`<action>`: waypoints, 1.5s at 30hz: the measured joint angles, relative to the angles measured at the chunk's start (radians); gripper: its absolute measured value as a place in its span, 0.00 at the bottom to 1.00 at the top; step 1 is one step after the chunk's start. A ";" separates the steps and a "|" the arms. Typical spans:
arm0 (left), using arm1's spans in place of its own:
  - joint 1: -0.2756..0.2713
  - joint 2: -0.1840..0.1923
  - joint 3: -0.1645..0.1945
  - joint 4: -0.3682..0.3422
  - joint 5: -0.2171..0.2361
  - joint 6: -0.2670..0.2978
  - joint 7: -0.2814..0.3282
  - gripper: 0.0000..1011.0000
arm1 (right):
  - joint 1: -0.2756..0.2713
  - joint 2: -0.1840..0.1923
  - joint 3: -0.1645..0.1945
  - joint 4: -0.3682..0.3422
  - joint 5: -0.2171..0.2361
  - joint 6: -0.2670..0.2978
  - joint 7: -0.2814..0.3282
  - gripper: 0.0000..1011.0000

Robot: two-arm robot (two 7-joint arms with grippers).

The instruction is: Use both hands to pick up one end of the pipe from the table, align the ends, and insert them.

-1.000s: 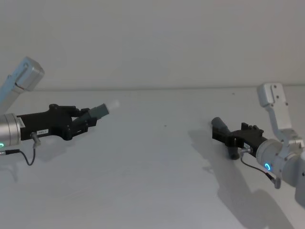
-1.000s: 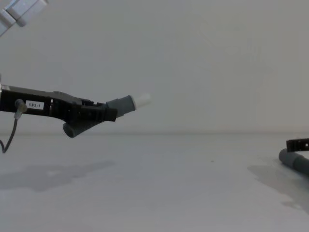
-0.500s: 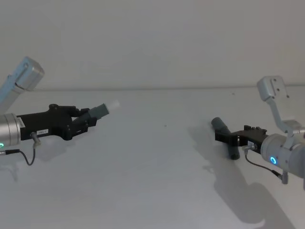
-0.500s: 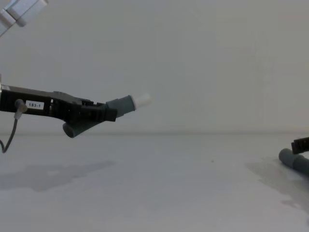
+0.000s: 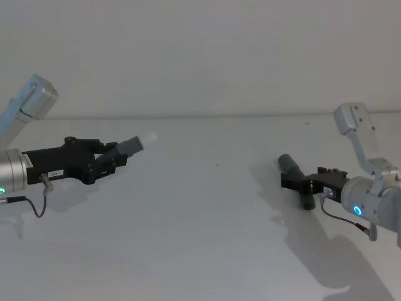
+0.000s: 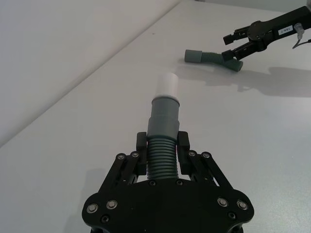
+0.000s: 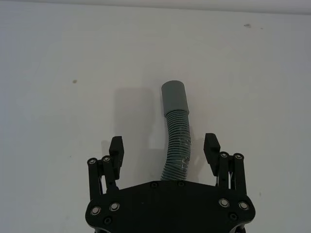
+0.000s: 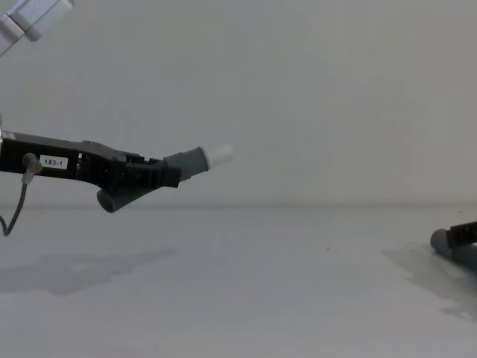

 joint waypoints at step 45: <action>0.000 0.000 0.000 0.000 0.000 0.000 0.000 0.33 | 0.100 -0.022 -0.040 0.240 -0.077 -0.143 0.058 0.99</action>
